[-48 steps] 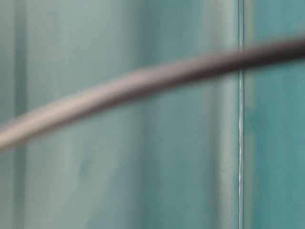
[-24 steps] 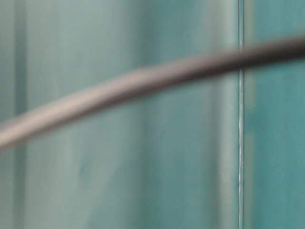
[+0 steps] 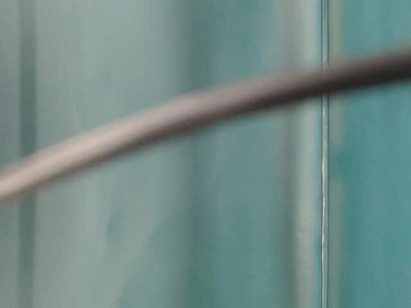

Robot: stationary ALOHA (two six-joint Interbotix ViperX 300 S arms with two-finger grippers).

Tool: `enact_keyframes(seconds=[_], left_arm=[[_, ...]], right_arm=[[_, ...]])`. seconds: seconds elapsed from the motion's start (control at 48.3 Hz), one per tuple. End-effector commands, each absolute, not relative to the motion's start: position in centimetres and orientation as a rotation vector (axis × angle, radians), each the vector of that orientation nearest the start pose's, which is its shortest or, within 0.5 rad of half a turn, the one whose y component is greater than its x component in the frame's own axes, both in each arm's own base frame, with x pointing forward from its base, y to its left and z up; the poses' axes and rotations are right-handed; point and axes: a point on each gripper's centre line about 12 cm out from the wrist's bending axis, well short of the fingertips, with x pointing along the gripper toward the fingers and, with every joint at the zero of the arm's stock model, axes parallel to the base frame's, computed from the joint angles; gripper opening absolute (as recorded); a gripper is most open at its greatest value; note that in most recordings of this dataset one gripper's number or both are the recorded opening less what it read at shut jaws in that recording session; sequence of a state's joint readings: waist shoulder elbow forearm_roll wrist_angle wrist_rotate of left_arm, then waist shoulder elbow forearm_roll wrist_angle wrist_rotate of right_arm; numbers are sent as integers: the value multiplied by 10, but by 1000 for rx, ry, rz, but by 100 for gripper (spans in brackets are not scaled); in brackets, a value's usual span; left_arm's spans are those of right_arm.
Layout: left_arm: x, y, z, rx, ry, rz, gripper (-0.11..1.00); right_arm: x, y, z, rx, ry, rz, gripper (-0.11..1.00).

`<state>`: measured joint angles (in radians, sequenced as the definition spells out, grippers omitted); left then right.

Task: Insert the wire through the hole in the metal fitting marked with a red label.
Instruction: 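Push the wire tip leftward through the silver bracket's marked hole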

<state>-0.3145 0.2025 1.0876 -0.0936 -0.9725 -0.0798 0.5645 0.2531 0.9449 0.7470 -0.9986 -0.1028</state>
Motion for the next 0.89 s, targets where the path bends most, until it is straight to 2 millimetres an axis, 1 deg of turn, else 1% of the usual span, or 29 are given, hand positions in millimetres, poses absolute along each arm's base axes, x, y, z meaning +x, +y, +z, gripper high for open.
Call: enact_keyframes(seconds=[0.0, 0.414, 0.87], left_arm=[[305, -90, 94, -73, 291, -218, 79], [305, -90, 94, -73, 291, -218, 79], [305, -90, 93, -72, 299, -218, 79]], right_arm=[[322, 122, 96, 179, 254, -93, -1], [328, 124, 95, 174, 265, -75, -1], [334, 122, 94, 174, 262, -84, -1]])
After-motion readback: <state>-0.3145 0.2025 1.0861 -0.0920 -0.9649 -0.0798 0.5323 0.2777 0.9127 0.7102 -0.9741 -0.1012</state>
